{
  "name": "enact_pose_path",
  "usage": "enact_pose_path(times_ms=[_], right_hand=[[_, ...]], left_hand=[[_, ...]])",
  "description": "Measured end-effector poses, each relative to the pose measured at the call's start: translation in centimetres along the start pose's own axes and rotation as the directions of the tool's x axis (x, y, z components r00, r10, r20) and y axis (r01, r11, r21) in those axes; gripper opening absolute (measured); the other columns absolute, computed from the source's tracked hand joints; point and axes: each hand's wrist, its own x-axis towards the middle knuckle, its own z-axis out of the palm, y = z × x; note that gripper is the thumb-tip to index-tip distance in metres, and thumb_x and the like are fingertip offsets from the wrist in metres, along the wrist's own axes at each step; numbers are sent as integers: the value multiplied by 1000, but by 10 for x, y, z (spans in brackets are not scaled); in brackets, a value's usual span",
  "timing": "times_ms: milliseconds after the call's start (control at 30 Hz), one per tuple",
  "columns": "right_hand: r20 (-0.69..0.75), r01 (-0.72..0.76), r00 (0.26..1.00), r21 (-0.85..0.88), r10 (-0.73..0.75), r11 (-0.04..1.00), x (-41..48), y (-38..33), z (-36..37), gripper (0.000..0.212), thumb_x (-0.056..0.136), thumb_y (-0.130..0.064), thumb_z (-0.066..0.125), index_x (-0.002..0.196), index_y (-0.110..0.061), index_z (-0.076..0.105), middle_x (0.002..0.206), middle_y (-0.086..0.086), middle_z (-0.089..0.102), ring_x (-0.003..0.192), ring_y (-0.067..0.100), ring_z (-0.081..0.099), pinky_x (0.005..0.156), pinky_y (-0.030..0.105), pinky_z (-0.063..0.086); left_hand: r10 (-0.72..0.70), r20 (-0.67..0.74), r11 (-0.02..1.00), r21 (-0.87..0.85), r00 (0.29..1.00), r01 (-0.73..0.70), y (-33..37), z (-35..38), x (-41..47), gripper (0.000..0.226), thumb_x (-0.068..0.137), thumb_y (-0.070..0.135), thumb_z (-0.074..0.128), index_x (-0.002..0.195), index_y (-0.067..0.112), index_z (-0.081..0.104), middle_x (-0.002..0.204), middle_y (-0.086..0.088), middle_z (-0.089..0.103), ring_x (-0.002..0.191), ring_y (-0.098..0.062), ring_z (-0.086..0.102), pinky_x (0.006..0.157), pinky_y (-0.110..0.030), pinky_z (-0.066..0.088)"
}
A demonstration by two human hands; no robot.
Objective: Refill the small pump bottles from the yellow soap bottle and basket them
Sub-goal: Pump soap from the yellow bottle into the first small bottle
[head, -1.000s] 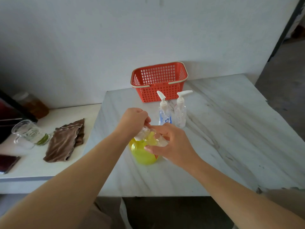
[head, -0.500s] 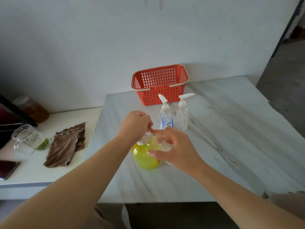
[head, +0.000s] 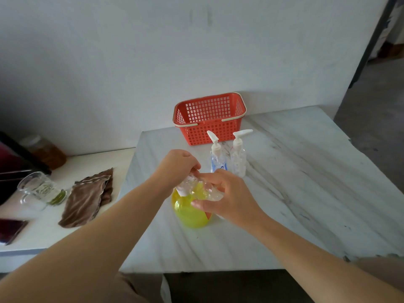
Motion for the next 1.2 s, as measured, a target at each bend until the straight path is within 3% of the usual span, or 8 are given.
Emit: enact_pose_path(times_ms=[100,300,467,633,733,900,1067,1200], right_hand=[[8,-1,1000,2,1,1000,1,1,0,46,61,-44,76,97,-63,54,83,-9,57,85,5,59,82,25,49],[22,12,1000,-28,-11,1000,-1,5,-1,49,65,-38,82,99,-61,56,84,-7,59,85,5,58,82,26,49],[14,-10,1000,-53,11,999,-2,6,1,51,62,-42,78,112,-41,67,78,-10,55,78,6,56,73,17,44],[12,-16,1000,-1,16,1000,0,2,-1,46,64,-35,83,104,-50,64,77,-12,53,76,1,56,72,12,40],[8,-12,1000,-4,12,1000,0,-1,-4,47,65,-32,85,87,-62,56,77,-12,54,75,1,55,73,14,41],[-2,-22,1000,0,22,1000,-2,-1,-2,51,65,-33,85,87,-67,55,88,-4,62,86,7,60,81,23,49],[19,-47,999,7,47,999,-3,-1,2,45,63,-37,82,99,-53,61,82,-7,57,80,7,56,77,24,47],[27,-66,997,-9,66,998,-4,-2,-1,47,66,-31,85,108,-42,67,86,-2,60,85,11,59,83,32,50]], left_hand=[[-9,-38,1000,-14,999,9,-4,3,2,22,83,3,50,69,7,66,66,-2,64,63,-15,58,63,-26,47],[22,-49,1000,-9,999,-22,-10,6,-1,26,82,5,44,65,7,65,72,-10,70,80,-29,65,84,-38,52],[13,-46,1000,4,999,-13,-10,8,0,26,82,4,45,64,8,65,73,-9,70,83,-30,66,85,-39,51],[-18,-17,999,-45,1000,17,-3,3,1,21,83,4,51,69,7,66,71,-5,69,74,-21,62,77,-33,51],[17,-19,999,-41,1000,-18,-1,3,0,20,84,5,50,73,6,67,75,-8,71,74,-23,63,76,-32,52],[25,-26,1000,-19,999,-25,-7,6,0,25,83,5,46,68,7,66,75,-11,71,77,-25,63,82,-35,51],[19,-41,999,-41,999,-21,-11,5,2,24,82,4,44,72,2,66,72,-12,70,73,-25,62,81,-36,52],[7,-37,1000,-23,999,-8,-9,6,-1,24,82,3,46,68,5,66,70,-8,68,73,-24,61,79,-35,51]])
